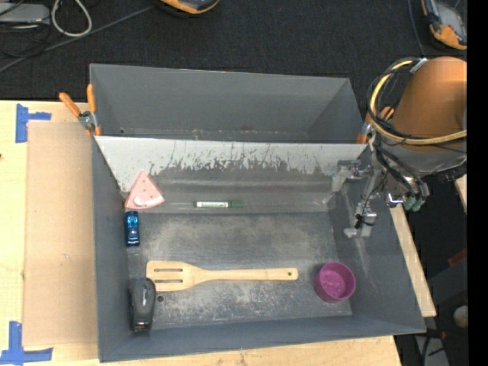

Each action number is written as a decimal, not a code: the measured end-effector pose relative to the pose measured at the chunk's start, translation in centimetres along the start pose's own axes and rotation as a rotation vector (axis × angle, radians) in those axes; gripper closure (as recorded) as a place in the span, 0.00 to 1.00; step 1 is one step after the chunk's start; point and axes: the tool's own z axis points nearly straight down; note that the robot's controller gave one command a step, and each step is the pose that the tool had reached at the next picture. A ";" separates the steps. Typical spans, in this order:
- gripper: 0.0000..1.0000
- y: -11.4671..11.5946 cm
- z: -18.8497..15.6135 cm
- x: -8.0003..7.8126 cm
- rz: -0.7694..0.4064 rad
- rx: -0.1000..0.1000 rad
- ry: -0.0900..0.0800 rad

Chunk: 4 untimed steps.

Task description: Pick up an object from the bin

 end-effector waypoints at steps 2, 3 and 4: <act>0.00 5.4 9.1 2.9 0.016 0.000 -0.008; 0.00 9.7 7.4 4.5 -0.329 0.006 -0.012; 0.00 13.9 9.3 5.5 -0.114 0.001 -0.001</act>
Offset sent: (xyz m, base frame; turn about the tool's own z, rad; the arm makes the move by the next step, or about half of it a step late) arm -0.0433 0.0767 -0.1303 0.0214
